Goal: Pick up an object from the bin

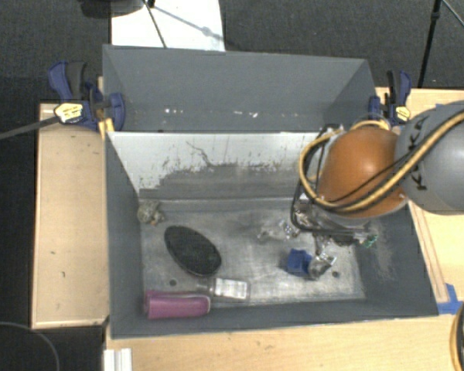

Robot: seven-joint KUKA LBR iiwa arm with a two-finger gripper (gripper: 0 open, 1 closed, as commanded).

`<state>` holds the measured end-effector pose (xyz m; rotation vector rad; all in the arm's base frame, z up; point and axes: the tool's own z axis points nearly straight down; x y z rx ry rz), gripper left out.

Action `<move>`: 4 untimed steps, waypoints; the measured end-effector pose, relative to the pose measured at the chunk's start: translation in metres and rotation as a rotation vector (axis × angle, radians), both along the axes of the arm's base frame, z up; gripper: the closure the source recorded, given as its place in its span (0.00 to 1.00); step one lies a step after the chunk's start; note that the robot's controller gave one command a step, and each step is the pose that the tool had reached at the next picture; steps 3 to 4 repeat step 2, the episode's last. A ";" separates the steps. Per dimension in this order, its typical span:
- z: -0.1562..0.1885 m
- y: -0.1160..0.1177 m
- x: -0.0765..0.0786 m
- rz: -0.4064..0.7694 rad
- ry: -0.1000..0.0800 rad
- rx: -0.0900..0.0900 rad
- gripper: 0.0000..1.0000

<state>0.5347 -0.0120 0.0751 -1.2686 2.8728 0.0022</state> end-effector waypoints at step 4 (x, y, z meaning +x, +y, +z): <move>0.132 -0.024 0.022 0.218 -0.010 -0.003 1.00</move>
Offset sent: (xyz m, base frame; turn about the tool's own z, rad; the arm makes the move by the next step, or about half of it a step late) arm 0.0000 0.0000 0.0000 0.0000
